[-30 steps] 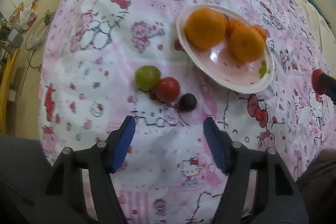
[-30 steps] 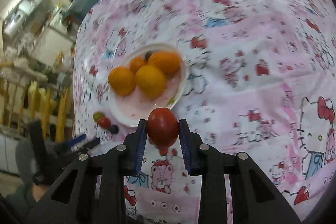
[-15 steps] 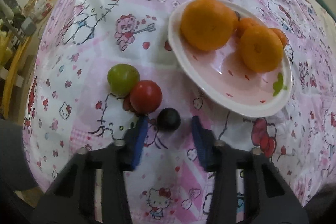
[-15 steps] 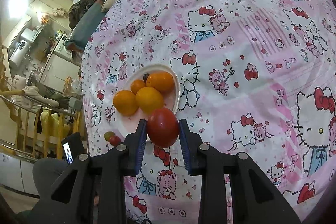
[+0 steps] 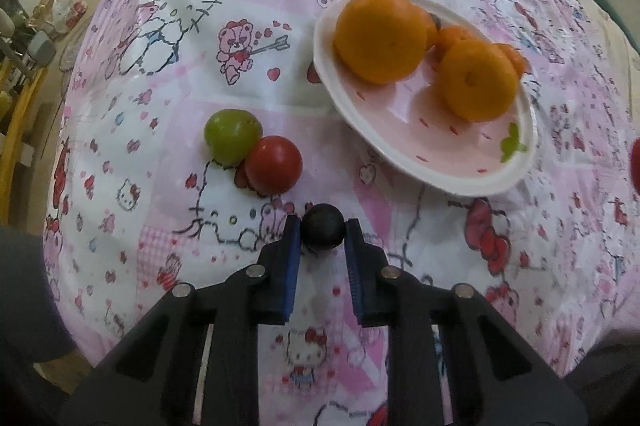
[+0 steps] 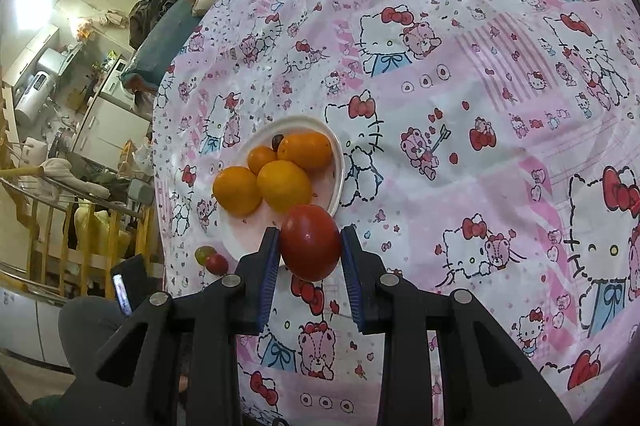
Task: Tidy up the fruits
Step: 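Grasp another black grape with the left tool, then carry the held tomato and black grape over the plate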
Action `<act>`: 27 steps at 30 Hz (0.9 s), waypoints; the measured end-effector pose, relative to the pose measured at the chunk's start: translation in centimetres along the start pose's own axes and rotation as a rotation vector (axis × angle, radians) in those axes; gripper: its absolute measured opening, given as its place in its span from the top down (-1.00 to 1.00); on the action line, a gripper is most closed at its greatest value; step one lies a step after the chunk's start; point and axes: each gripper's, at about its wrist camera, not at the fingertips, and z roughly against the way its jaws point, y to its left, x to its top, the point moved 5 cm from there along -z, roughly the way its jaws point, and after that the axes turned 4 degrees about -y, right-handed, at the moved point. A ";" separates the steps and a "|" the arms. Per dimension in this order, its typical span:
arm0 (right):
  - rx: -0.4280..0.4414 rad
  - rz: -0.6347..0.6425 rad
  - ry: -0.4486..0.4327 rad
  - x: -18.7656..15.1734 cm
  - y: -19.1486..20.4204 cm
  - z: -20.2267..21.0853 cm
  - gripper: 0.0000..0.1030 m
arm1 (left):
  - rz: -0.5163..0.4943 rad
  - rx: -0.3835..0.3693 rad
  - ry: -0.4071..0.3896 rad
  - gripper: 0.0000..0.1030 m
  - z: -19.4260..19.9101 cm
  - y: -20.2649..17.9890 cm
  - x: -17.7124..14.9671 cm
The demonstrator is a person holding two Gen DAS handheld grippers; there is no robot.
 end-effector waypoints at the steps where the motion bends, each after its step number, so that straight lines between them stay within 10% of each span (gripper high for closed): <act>1: -0.003 0.000 0.001 0.0 0.0 0.0 0.38 | 0.000 -0.007 0.001 0.65 0.3 0.1 -0.2; 27: -0.038 0.028 -0.041 0.5 0.4 -0.1 0.38 | -0.207 -0.052 -0.221 0.64 8.6 -1.7 9.8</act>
